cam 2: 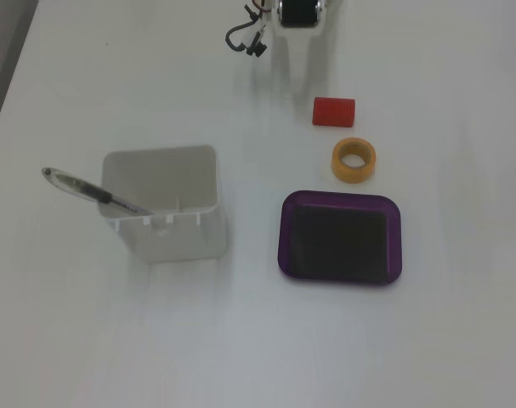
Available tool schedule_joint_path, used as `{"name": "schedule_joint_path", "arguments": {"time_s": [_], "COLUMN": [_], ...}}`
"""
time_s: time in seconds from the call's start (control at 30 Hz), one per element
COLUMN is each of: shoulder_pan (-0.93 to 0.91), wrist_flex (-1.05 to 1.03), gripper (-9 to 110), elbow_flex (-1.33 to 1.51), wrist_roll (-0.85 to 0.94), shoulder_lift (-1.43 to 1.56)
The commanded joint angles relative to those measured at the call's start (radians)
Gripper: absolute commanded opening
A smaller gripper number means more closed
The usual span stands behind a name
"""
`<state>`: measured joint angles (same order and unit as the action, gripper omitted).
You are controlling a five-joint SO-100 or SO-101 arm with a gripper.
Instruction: Grab up the yellow tape and put it in the box.
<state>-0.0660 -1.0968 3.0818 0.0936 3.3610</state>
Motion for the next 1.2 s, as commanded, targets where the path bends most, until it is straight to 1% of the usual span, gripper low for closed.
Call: {"name": "schedule_joint_path", "arguments": {"time_s": [0.0, 0.5, 0.73, 0.83, 0.9, 0.97, 1.17], "shoulder_pan": [0.012, 0.002, -0.003, -0.003, -0.003, -0.003, 0.011], "wrist_flex": [0.095, 0.094, 0.081, 0.08, 0.08, 0.08, 0.046], "gripper": [0, 0, 0, 0, 0, 0, 8], "elbow_flex": [0.018, 0.003, -0.183, -0.255, -0.301, -0.347, -0.603], "wrist_roll": [0.006, 0.008, 0.017, 0.12, 0.202, 0.245, 0.252], "shoulder_lift": [0.071, 0.071, 0.052, 0.023, -0.048, -0.16, -0.623]}}
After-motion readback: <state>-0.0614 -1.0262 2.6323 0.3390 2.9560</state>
